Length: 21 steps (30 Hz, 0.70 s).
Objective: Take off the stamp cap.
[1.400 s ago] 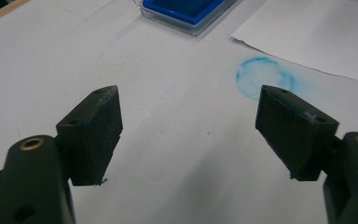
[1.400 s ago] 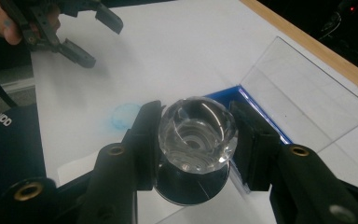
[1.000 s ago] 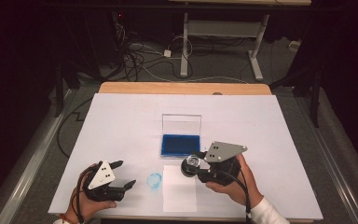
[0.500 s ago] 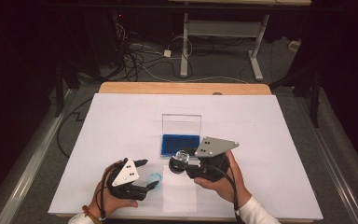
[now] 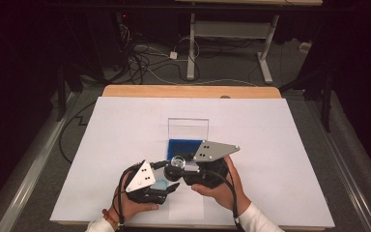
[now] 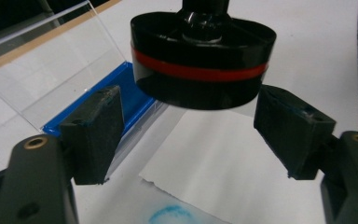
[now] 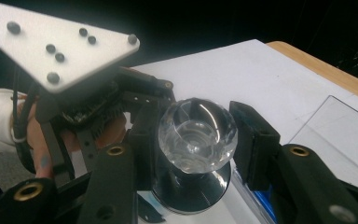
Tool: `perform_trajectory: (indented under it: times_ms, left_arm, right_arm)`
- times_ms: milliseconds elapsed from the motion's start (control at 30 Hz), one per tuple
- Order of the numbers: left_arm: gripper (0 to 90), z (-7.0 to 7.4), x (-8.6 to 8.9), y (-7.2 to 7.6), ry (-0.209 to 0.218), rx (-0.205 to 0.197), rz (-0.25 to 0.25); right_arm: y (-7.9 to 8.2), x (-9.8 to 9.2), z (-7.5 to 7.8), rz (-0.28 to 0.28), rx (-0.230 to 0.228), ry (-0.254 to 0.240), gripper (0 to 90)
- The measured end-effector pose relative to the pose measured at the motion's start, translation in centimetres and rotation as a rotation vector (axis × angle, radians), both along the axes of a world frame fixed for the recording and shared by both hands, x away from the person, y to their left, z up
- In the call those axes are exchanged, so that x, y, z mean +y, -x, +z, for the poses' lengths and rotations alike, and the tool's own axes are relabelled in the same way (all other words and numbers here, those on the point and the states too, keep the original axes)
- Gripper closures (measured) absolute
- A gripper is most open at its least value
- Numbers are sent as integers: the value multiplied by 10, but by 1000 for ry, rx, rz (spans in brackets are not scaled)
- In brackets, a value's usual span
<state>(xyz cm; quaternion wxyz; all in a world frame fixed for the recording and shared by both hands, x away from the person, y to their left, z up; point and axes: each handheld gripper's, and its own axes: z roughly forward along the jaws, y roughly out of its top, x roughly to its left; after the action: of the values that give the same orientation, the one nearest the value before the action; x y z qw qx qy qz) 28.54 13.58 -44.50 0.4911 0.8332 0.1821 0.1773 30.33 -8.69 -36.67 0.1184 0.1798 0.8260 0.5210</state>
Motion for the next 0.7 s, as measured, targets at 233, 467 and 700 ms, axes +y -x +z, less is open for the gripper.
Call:
perform_trajectory:
  times_ms: [233, 467, 700]
  left_arm:
    - [342, -1, -4, 2, -12, -26, 7]
    - [378, -1, -4, 2, -28, -25, 3]
    - [360, -1, -4, 2, -13, -20, -7]
  right_arm:
    - [-1, -2, -2, 0, 21, -16, 569]
    - [-1, -1, -6, 1, 32, -19, 569]
    - [-2, 0, -9, -2, 41, -18, 569]
